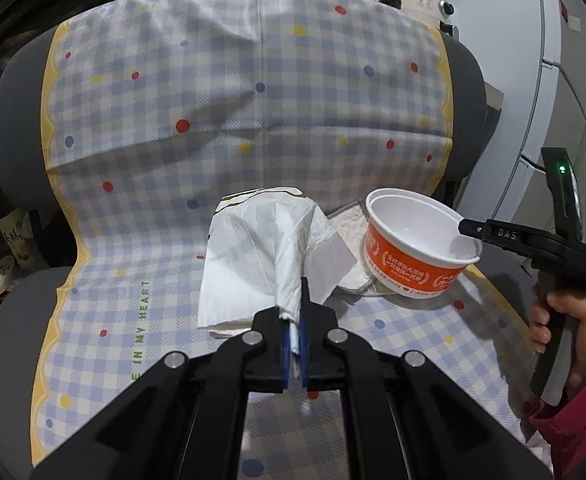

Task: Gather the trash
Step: 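Grasp the orange-printed paper cup rim with the right tool and lift it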

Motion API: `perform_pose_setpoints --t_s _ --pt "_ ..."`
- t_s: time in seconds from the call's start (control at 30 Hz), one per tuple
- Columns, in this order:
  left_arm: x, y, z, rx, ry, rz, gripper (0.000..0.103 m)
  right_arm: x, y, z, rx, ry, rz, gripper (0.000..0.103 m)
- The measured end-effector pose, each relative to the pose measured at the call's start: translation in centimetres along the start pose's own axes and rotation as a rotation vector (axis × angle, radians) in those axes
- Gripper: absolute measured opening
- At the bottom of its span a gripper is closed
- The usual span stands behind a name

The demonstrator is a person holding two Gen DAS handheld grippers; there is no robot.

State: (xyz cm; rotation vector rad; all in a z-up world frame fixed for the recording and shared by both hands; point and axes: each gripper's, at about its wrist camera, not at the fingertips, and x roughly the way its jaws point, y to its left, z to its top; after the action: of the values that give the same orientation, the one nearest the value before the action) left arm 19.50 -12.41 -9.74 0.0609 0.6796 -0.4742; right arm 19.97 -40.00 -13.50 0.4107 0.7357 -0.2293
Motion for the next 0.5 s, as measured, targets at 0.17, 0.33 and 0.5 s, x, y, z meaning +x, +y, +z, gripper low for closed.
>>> perform_pose_setpoints --t_s 0.17,0.33,0.5 --pt "-1.1 0.1 -0.5 -0.011 -0.002 -0.006 0.001 -2.2 0.4 -0.6 0.035 -0.028 0.079 0.005" --pt "-4.1 -0.8 -1.5 -0.014 -0.024 -0.042 0.001 -9.7 0.3 -2.4 0.023 -0.098 0.115 0.006" --pt "-7.3 -3.6 -3.4 0.019 -0.039 -0.106 0.001 -16.8 -1.5 -6.9 0.025 -0.136 0.103 0.006"
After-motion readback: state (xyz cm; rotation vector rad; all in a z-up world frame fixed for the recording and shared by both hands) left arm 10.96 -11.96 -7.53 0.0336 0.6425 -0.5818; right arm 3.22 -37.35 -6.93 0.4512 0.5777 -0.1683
